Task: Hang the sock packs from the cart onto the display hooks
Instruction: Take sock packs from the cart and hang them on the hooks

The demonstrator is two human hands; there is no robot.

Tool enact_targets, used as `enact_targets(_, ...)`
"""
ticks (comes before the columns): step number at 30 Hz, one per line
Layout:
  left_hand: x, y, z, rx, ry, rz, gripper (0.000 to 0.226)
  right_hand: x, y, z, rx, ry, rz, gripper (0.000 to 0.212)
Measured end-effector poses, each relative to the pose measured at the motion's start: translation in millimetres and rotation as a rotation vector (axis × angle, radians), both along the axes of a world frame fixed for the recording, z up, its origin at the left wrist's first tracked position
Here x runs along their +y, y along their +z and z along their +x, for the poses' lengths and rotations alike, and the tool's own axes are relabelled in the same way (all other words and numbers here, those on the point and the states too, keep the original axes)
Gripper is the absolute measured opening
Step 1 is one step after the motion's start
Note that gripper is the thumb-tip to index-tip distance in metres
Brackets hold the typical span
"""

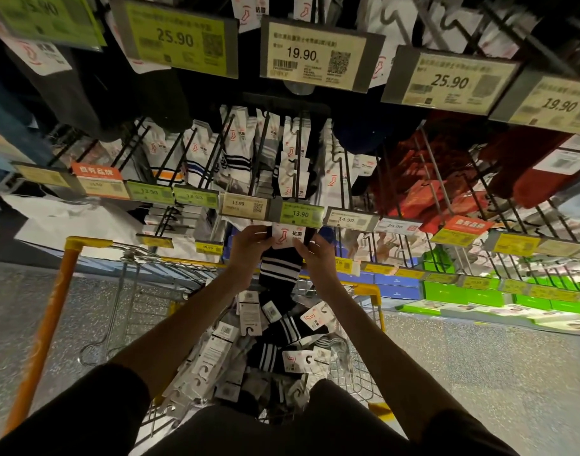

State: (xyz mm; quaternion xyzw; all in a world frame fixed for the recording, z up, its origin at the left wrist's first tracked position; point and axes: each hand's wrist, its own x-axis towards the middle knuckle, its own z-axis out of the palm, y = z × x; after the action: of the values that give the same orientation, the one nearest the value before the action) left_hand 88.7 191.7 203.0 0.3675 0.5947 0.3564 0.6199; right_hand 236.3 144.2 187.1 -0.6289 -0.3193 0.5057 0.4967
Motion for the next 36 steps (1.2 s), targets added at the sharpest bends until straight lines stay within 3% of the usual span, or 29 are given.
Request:
enact_targets(6,6.8,4.1,3.4,0.026,-0.004,0.03,0.025,15.1,-9.8,2.8,-0.121,-0.055,-0.034,0.023)
enact_targets(9,13.9,5.7,8.0,0.065,-0.015,0.041,0.014,28.3,-11.1,1.3,-0.105,-0.093,-0.047,0.008)
enact_targets(12,27.1,0.3,12.8,0.151,-0.05,0.042,0.015,45.0,-21.0,0.3,-0.06,-0.167,-0.102,0.019)
enact_targets(14,35.0,-6.1,13.4,0.193,-0.057,0.018,0.013,55.6,-28.6,0.6,-0.058,-0.217,-0.136,0.004)
enact_targets(21,44.3,-33.6,10.8,0.332,-0.12,-0.034,0.043,60.9,-23.1,8.7,-0.04,-0.395,-0.22,0.024)
enact_targets(25,30.5,-47.9,-0.8,0.31,-0.183,-0.072,0.042,14.2,-40.4,15.4,0.046,-0.365,-0.285,0.02)
enact_targets(31,-12.4,-65.2,-17.8,0.207,-0.22,-0.24,0.021,-77.0,-64.4,10.1,0.143,-0.273,-0.451,0.023)
enact_targets(36,-53.7,-78.0,-32.6,0.195,-0.281,-0.365,0.016,-112.1,-73.9,-1.1,0.146,-0.122,-0.519,0.041)
